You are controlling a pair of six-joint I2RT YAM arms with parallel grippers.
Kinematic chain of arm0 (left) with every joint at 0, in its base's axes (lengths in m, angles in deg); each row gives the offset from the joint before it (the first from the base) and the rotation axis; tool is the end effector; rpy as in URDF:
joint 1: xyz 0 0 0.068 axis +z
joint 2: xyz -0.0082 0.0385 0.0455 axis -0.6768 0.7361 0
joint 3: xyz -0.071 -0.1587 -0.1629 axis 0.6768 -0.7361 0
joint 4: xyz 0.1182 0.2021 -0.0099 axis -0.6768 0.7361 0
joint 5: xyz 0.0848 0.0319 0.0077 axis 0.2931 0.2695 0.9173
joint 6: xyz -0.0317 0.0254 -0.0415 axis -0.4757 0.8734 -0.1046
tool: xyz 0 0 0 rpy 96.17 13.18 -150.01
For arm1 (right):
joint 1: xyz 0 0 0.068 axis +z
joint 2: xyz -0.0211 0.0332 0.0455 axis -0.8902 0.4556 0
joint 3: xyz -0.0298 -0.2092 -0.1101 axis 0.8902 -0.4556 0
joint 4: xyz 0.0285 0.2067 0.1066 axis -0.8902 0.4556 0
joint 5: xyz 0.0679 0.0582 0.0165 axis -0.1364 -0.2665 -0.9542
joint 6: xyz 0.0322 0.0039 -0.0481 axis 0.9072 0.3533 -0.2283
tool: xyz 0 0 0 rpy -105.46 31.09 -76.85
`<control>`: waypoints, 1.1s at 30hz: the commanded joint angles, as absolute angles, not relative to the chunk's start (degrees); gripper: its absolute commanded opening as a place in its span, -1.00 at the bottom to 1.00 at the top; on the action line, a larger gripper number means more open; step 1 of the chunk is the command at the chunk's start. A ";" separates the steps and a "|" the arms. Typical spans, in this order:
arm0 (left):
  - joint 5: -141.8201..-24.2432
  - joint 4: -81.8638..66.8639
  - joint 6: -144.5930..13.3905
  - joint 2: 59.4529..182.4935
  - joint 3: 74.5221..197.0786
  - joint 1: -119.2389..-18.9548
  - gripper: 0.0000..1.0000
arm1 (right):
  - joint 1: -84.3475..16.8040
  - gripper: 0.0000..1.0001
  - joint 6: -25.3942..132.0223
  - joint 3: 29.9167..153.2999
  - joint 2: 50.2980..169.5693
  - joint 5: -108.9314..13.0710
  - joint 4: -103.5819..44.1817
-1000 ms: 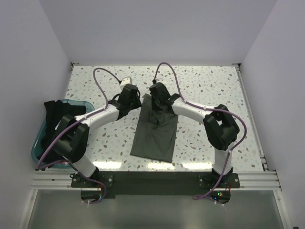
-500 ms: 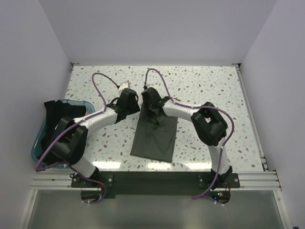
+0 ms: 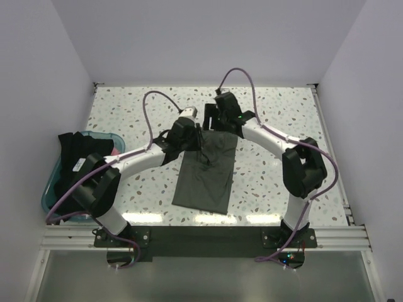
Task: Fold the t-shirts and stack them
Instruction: Fold the tshirt
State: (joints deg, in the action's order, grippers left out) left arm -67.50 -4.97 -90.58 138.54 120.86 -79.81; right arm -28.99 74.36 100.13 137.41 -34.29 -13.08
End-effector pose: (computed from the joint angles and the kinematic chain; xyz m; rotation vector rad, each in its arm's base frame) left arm 0.2701 -0.1985 0.1959 -0.0599 2.2567 -0.5728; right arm 0.3345 0.2196 0.2187 -0.0681 2.3305 0.4326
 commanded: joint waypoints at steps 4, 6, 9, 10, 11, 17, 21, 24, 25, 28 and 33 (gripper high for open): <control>-69.24 -8.39 -86.37 145.05 129.19 -82.50 -0.42 | -31.43 0.36 79.10 94.20 132.30 -38.35 -15.62; -68.80 -7.60 -86.02 148.20 131.74 -82.67 -0.50 | -32.31 0.15 80.24 93.06 132.82 -40.01 -15.79; -68.10 -7.07 -85.84 152.33 133.76 -82.50 -0.61 | -33.89 -0.09 81.92 91.82 134.32 -41.59 -16.32; -67.83 -6.72 -85.93 153.57 134.29 -82.59 -0.63 | -34.33 -0.15 82.18 91.74 134.76 -41.96 -15.97; -67.57 -5.84 -86.01 154.72 135.17 -82.59 -0.70 | -34.60 -0.20 82.27 91.74 135.98 -42.48 -15.62; -61.86 1.45 -91.89 162.28 136.58 -82.50 -0.99 | -36.88 -0.31 79.64 95.93 142.39 -43.10 -11.33; -59.83 2.16 -97.25 164.74 136.32 -82.06 -0.99 | -37.85 -0.35 77.09 101.48 150.82 -43.19 -8.50; -60.87 2.96 -100.24 165.36 137.02 -80.92 -0.99 | -38.64 -0.35 75.16 105.42 153.56 -42.49 -8.15; -61.32 2.43 -100.86 165.19 136.93 -80.83 -0.99 | -38.81 -0.35 74.11 106.93 155.22 -42.40 -7.54; -62.55 1.81 -100.61 164.31 137.54 -80.30 -0.94 | -39.52 -0.32 72.17 110.63 155.86 -43.80 -6.83; -65.26 -1.34 -95.87 159.93 138.60 -78.64 -0.67 | -39.52 0.03 69.62 112.39 151.38 -46.87 -8.06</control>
State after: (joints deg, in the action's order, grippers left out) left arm -63.57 -2.30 -98.62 162.64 137.78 -80.09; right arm -38.71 73.31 109.95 154.24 -45.37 -9.32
